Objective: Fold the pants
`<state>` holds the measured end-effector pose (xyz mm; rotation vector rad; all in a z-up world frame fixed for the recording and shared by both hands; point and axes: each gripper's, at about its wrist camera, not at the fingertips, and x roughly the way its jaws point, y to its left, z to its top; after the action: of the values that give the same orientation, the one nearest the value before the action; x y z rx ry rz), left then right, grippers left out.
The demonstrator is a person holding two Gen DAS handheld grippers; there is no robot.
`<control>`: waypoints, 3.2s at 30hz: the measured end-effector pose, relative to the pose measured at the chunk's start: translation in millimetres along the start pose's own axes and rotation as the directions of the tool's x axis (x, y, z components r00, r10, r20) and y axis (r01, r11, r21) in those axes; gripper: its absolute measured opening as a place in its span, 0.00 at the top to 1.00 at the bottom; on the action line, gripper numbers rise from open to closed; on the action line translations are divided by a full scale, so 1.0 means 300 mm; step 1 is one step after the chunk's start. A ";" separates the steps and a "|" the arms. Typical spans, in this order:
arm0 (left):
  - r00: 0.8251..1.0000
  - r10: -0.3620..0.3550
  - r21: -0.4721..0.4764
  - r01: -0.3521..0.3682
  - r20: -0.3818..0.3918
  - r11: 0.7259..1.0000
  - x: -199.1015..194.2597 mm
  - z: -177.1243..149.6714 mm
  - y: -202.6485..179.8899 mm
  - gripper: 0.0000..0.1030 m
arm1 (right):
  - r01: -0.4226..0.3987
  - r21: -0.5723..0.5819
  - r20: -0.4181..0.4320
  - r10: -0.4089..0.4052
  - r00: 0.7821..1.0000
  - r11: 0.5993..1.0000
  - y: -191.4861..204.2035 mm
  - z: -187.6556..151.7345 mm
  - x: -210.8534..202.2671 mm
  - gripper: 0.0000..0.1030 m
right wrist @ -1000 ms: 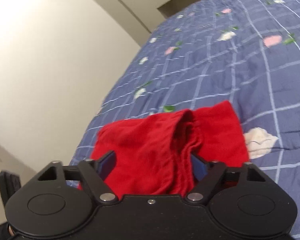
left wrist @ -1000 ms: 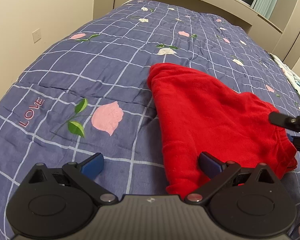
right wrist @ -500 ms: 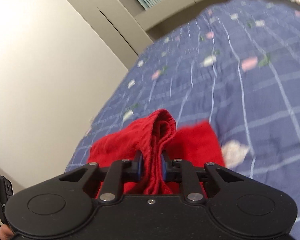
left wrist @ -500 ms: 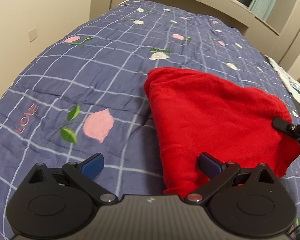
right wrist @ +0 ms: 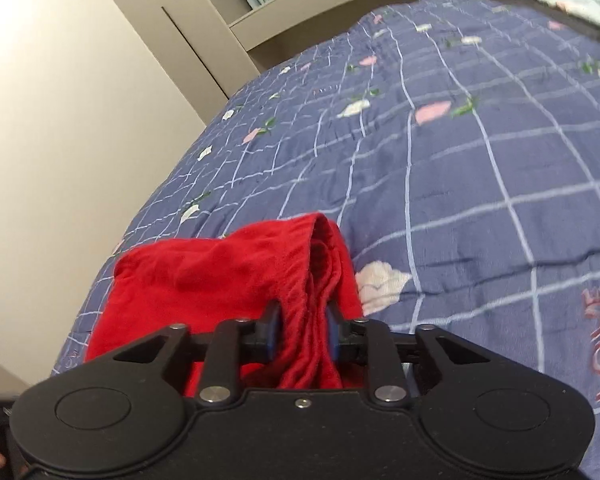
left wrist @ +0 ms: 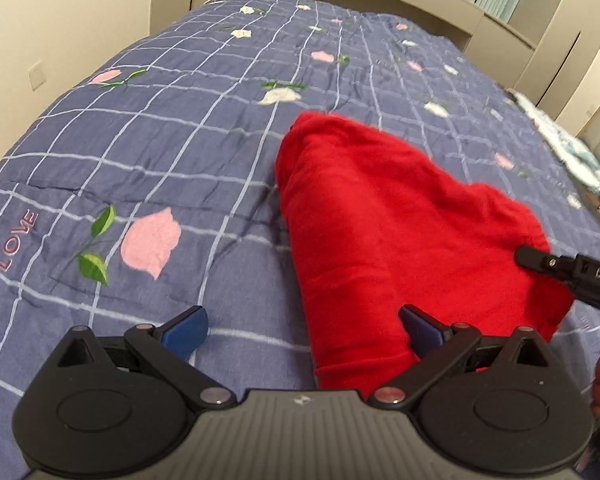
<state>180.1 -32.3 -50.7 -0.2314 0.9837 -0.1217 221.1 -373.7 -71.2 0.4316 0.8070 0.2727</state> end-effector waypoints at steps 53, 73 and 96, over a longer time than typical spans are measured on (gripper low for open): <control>0.984 0.129 0.103 -0.142 0.126 0.984 0.035 0.008 0.046 0.00 | 0.336 -0.334 0.123 -0.313 0.942 0.881 0.098 -0.124 0.044 0.01; 0.979 0.173 0.082 -0.182 0.108 0.980 -0.027 -0.050 0.031 0.00 | 0.328 -0.279 0.067 -0.323 0.944 0.902 0.107 -0.179 -0.017 0.01; 0.978 0.195 0.062 -0.200 0.080 0.978 -0.063 -0.086 0.009 0.00 | 0.367 -0.277 0.048 -0.369 0.928 0.888 0.130 -0.184 -0.022 0.01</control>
<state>148.0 -29.3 -49.8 -0.0729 0.9227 0.0346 172.9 -327.3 -82.3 0.0037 0.8247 0.0310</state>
